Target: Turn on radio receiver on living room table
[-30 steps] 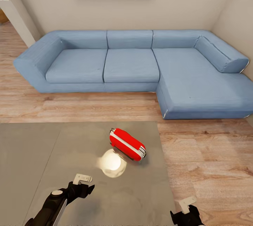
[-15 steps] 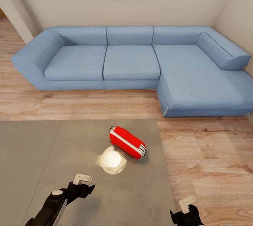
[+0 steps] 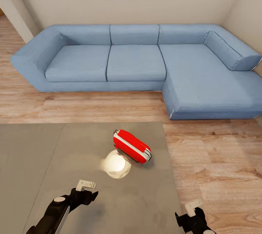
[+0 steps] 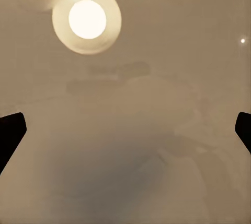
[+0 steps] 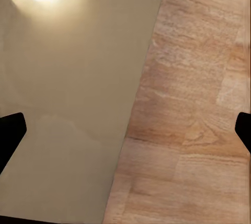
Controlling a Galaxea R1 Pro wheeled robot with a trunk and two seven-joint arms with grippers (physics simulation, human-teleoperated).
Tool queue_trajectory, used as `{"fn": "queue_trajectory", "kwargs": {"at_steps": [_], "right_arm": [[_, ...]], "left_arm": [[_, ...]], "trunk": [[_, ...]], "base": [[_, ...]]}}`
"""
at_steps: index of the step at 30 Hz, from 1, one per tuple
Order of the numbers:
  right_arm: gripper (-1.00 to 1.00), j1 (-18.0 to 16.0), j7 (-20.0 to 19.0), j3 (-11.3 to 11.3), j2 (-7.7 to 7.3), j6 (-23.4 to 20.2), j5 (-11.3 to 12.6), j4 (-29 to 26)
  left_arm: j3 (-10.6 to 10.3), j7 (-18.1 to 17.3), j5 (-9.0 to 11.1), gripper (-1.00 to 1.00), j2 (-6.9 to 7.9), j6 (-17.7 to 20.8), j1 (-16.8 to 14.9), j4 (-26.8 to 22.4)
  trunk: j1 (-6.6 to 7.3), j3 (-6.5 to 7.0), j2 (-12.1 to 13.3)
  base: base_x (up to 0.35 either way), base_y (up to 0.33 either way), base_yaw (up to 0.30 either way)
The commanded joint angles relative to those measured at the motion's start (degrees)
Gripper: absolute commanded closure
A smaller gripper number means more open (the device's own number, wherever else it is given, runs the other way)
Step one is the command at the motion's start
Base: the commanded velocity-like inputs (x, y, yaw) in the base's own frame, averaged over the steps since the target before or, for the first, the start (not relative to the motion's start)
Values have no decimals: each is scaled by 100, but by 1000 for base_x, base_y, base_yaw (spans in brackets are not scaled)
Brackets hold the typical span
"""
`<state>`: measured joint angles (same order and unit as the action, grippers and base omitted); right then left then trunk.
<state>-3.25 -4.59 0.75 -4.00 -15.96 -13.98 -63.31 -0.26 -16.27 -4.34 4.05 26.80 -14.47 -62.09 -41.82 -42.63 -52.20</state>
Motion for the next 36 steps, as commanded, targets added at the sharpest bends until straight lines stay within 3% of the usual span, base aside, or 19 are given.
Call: {"fn": "queue_trajectory", "kwargs": {"at_steps": [1, 20, 26, 36], "right_arm": [[-100, 0, 2, -1, 1, 1, 2, -31], [-100, 5, 6, 5, -4, 18, 9, -292], [-100, 9, -20, 12, -65, 25, 9, -789], [-100, 9, -25, 21, -83, -23, -1, -1091]], "left_arm": [[0, 0, 1, -100, 0, 0, 1, -1], [5, -2, 5, -100, 0, -7, 6, -5], [1, -3, 4, -100, -7, -8, 5, -5], [0, -7, 11, -100, -28, -9, 6, -19]], "trunk": [[0, -5, 0], [0, -173, 0], [0, -229, 0], [0, -322, 0]], "base": [[0, 0, 0], [0, 0, 0], [0, 0, 0], [0, 0, 0]]}}
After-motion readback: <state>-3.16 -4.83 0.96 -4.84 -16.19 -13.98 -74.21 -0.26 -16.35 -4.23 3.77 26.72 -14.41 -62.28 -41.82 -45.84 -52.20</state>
